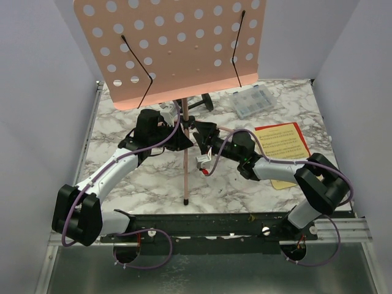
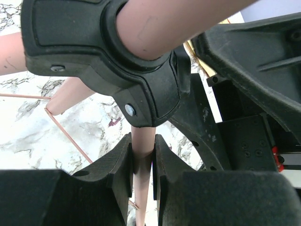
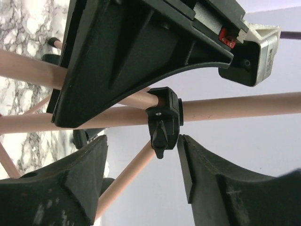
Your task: Set up the instrument practice props
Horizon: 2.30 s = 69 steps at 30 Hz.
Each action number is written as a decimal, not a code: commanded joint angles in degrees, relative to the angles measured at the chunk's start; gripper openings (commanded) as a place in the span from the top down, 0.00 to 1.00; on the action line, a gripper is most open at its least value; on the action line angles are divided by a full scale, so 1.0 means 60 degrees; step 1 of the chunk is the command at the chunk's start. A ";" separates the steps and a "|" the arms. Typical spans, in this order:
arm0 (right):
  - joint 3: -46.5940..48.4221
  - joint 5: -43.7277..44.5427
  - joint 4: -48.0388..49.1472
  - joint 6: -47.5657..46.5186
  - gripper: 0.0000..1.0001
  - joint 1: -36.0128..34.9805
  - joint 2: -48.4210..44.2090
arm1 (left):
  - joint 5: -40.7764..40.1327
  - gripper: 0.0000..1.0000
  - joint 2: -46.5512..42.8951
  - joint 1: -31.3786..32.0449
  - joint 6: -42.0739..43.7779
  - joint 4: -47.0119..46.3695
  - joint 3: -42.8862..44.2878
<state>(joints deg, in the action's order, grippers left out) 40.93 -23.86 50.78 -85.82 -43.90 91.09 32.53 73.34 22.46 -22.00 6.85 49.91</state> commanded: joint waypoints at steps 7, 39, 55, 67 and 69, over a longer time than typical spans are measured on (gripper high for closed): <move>0.0227 -0.0173 0.1866 0.2989 0.65 -0.0066 0.0532 | -0.0617 1.00 0.0101 -0.0110 0.0049 0.0927 -0.0243; 0.1853 0.2352 -0.3672 3.2681 0.98 -0.0050 -0.0736 | -0.0690 1.00 0.0344 -0.0198 0.0043 0.0955 -0.0229; 0.1763 0.8558 -0.7140 2.6273 0.06 -0.0029 -0.2781 | -0.0614 1.00 0.0228 -0.0198 0.0048 0.0964 -0.0231; -0.2875 1.4482 0.8468 0.5434 0.00 0.1043 -0.0348 | -0.0492 1.00 0.0284 -0.0198 0.0004 0.0953 -0.0203; -0.2606 1.5422 0.8480 0.6098 0.00 0.2035 0.0089 | -0.0494 1.00 0.0300 -0.0198 0.0000 0.0960 -0.0200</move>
<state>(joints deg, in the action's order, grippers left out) 23.77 53.95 67.64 -23.16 -39.97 87.37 33.39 73.32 21.69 -21.85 7.07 49.93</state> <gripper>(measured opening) 0.998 0.235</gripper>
